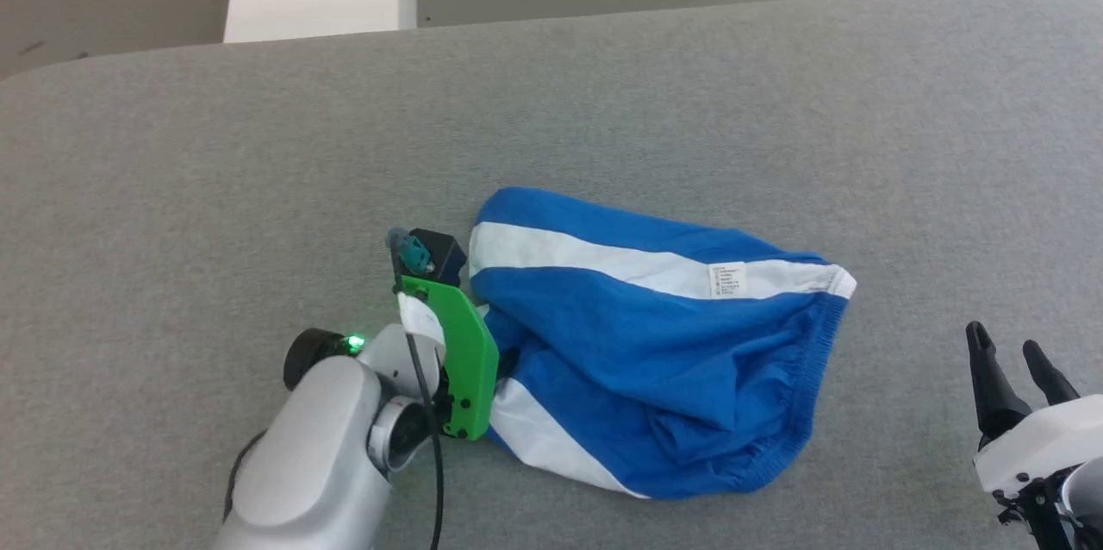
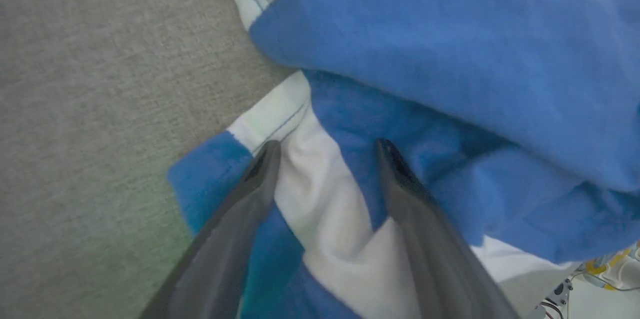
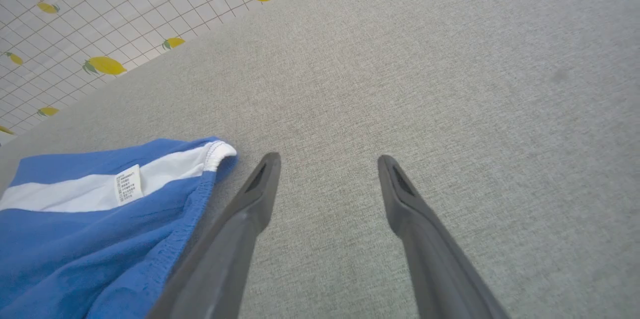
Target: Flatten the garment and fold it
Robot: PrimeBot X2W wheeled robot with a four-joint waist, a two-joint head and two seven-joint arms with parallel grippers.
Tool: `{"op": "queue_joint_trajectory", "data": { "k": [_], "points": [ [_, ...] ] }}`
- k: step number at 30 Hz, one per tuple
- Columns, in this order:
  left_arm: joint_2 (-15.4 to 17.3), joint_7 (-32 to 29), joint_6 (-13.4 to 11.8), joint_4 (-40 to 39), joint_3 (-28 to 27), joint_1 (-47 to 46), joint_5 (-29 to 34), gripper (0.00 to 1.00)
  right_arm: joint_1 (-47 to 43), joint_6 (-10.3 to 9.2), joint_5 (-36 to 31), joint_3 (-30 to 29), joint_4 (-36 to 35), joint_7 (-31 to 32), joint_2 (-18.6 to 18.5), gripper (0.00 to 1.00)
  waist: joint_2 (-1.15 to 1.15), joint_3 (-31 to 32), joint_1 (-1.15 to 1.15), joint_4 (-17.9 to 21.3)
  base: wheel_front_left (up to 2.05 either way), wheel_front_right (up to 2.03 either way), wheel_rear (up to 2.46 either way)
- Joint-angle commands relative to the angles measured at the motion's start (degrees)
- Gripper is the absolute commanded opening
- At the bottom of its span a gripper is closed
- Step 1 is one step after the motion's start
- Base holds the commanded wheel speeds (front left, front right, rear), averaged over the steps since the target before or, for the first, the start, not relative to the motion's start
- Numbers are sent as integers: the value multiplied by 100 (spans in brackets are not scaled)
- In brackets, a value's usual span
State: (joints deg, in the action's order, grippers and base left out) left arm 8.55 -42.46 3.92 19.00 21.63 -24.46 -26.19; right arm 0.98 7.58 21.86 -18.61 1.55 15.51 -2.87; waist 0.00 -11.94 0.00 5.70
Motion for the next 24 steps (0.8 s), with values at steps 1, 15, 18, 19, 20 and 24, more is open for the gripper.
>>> {"op": "queue_joint_trajectory", "data": {
  "k": [1, 15, 18, 19, 20, 24],
  "points": [
    [51, -147, 5, 41, 44, 67, -6, 91, -37, -9, 64, 21, 7, -77, 0, 100, 0, -110, 0, 103, 0, 0, 0],
    [139, 1429, -663, -1518, -1666, 897, -835, 0, 75, -9, 75, 118, 275, -171, 0, 100, 0, 197, 0, -702, 0, 0, 0],
    [200, 1353, -881, -1932, -1838, 1520, -885, 0, 96, -9, 49, 148, 303, -150, 0, 100, 0, 270, 0, -951, 0, 0, 0],
    [225, 1301, -946, -2006, -1871, 1724, -888, 0, 110, -9, 37, 168, 306, -140, 0, 100, 0, 280, 0, -1008, 0, 0, 0],
    [234, 1193, -1026, -2063, -1895, 2000, -922, 0, 136, -9, 26, 200, 308, -126, 0, 100, 0, 290, 0, -1073, 0, 0, 0],
    [137, 771, -1230, -2148, -1883, 2862, -1157, 0, 262, -9, 12, 330, 325, -92, 0, 100, 0, 287, 0, -1186, 0, 0, 0]
  ]
}}
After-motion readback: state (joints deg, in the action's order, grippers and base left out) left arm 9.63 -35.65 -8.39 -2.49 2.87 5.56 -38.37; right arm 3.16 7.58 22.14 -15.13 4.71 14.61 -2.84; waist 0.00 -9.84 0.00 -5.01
